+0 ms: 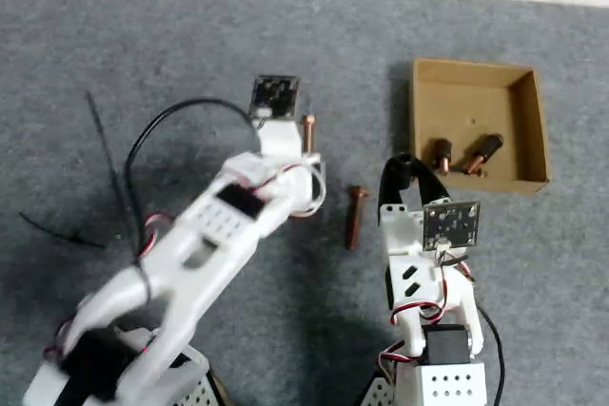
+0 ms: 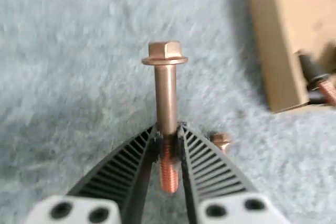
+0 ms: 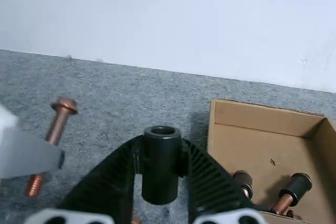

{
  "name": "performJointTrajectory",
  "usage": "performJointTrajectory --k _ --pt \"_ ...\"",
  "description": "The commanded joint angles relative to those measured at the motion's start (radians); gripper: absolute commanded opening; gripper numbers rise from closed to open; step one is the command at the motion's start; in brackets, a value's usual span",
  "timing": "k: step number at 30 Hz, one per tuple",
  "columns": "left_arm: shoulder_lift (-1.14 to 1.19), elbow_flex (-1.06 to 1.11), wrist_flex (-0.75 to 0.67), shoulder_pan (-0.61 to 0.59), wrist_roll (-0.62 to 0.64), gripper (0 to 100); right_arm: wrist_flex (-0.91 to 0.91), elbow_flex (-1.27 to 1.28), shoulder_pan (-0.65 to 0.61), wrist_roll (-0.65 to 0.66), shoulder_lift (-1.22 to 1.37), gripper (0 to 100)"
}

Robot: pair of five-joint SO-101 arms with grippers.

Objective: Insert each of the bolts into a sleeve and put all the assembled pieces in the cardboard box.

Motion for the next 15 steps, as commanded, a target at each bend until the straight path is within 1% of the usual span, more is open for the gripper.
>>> performJointTrajectory --k 1,5,8,12,15 --pt "-0.208 0.189 -0.29 -0.012 -0.055 0 -0.001 0.143 -0.002 0.009 -0.018 0.7" --pt "-0.323 0.352 -0.526 -0.01 -0.107 0 0.001 0.143 -0.094 0.009 -0.015 0.7" --pt "-0.386 0.429 -0.644 -0.005 -0.107 0 0.001 0.143 -0.134 0.009 -0.015 0.7" --pt "-0.456 0.455 -0.674 -0.01 -0.101 0 0.001 0.143 -0.145 0.011 -0.015 0.7" --pt "-0.515 0.467 -0.675 -0.004 -0.083 0 0.004 0.143 -0.183 0.011 -0.015 0.7"
